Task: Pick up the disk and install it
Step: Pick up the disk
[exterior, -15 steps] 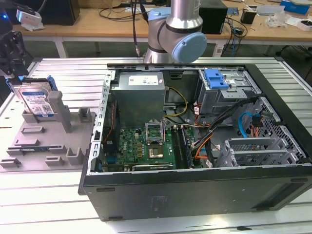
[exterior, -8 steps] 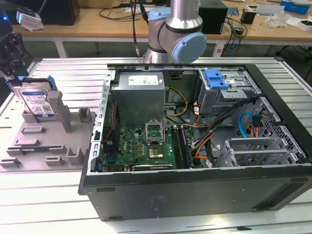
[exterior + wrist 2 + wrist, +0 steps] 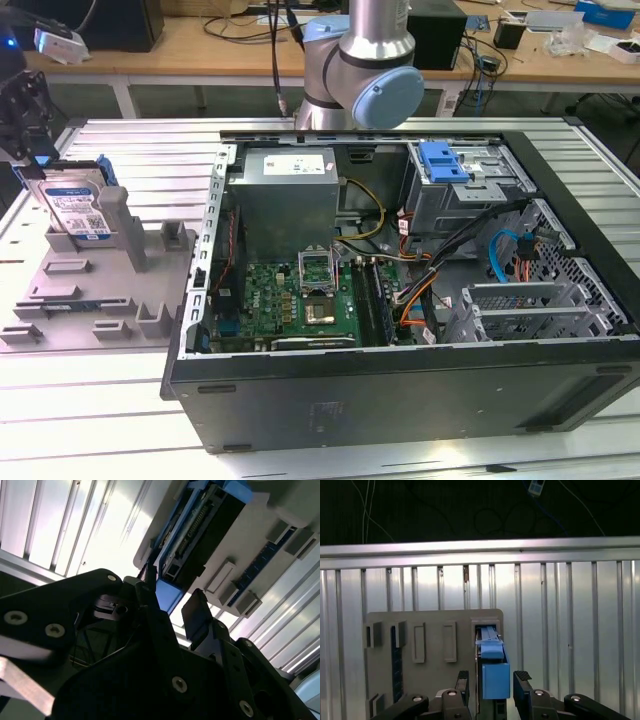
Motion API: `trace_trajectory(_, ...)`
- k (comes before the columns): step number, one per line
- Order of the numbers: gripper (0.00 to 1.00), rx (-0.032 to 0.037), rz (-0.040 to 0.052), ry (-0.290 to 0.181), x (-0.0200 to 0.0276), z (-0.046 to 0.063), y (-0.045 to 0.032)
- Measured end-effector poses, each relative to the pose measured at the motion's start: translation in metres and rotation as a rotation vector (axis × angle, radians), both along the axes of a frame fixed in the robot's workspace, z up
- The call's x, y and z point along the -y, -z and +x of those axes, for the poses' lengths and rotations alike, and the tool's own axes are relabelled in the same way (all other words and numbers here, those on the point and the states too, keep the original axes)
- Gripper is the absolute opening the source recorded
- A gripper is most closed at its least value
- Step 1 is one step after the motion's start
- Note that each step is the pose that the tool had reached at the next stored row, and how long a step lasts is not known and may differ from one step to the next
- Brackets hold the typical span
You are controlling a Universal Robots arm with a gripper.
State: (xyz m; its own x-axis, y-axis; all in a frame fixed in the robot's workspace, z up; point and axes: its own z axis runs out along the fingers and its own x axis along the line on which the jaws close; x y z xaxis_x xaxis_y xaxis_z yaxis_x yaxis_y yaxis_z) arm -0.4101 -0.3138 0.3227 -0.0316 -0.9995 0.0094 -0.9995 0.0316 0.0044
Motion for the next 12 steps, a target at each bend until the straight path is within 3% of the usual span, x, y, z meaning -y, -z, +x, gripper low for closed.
trace_trajectory(12,0.48,-0.0001,0.0074,0.0,0.0,0.0,0.0086)
